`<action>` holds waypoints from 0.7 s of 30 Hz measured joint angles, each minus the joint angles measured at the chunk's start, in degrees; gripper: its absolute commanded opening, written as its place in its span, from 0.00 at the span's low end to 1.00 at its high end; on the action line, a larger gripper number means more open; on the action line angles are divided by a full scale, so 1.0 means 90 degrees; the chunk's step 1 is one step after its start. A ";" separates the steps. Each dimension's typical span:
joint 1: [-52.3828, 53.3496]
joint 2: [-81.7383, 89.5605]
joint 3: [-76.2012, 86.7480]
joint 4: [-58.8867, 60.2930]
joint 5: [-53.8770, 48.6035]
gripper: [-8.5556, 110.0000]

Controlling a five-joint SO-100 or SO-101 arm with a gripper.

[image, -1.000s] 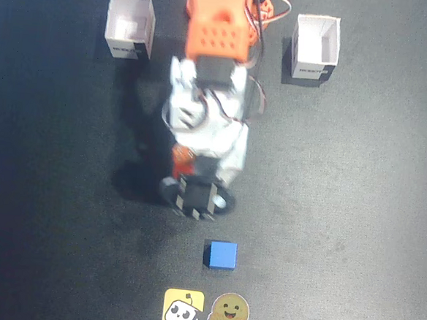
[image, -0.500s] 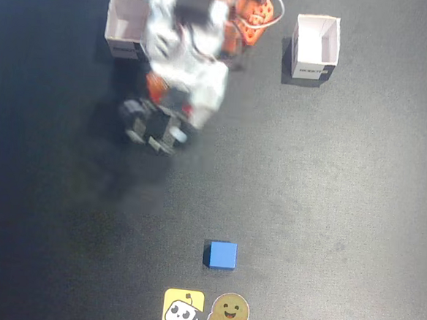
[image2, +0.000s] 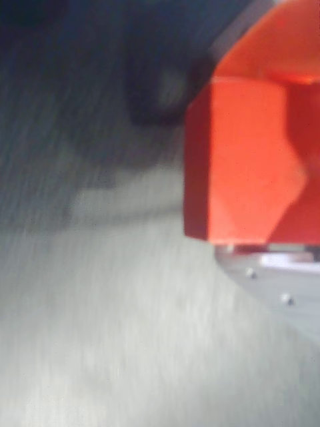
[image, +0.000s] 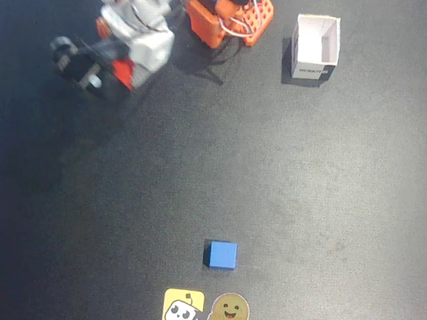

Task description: Put the red cube in the right box and the blue cube in the left box.

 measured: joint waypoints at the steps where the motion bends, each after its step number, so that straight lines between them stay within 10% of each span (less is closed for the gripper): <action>1: 0.0137 0.0000 0.0020 0.0000 -0.0068 0.17; 21: 0.2344 0.0283 0.0088 0.0674 -0.0361 0.17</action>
